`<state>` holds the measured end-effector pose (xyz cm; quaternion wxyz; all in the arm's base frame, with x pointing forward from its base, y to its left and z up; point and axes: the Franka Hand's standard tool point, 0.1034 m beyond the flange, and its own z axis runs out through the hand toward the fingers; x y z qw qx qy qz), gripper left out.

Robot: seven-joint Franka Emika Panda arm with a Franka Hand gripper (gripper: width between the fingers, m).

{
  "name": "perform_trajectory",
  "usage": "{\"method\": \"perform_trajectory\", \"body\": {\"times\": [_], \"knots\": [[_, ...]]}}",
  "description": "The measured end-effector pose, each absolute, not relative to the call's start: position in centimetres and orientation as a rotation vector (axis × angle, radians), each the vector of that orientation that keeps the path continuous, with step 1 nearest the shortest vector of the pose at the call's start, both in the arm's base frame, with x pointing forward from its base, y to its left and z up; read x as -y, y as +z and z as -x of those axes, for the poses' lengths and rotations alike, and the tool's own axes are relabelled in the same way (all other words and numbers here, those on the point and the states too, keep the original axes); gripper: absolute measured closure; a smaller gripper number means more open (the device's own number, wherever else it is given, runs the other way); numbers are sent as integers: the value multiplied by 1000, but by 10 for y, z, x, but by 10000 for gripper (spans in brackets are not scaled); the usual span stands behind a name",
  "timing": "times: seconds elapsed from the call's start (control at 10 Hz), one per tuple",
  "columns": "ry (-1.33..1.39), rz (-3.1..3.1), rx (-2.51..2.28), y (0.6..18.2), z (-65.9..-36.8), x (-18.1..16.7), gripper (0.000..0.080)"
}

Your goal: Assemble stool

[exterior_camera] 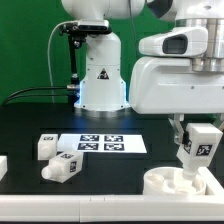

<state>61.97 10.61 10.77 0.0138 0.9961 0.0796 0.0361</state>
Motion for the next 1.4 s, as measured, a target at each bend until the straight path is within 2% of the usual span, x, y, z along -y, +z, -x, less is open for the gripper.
{"method": "perform_trajectory", "body": {"times": [0.4,1.0,1.4], "knots": [[178,-3097,-267,86,-610,-101,466],[162,-3095,-271,74,-605,-103,466],[228,-3094,-273,73,-609,-103,466]]}}
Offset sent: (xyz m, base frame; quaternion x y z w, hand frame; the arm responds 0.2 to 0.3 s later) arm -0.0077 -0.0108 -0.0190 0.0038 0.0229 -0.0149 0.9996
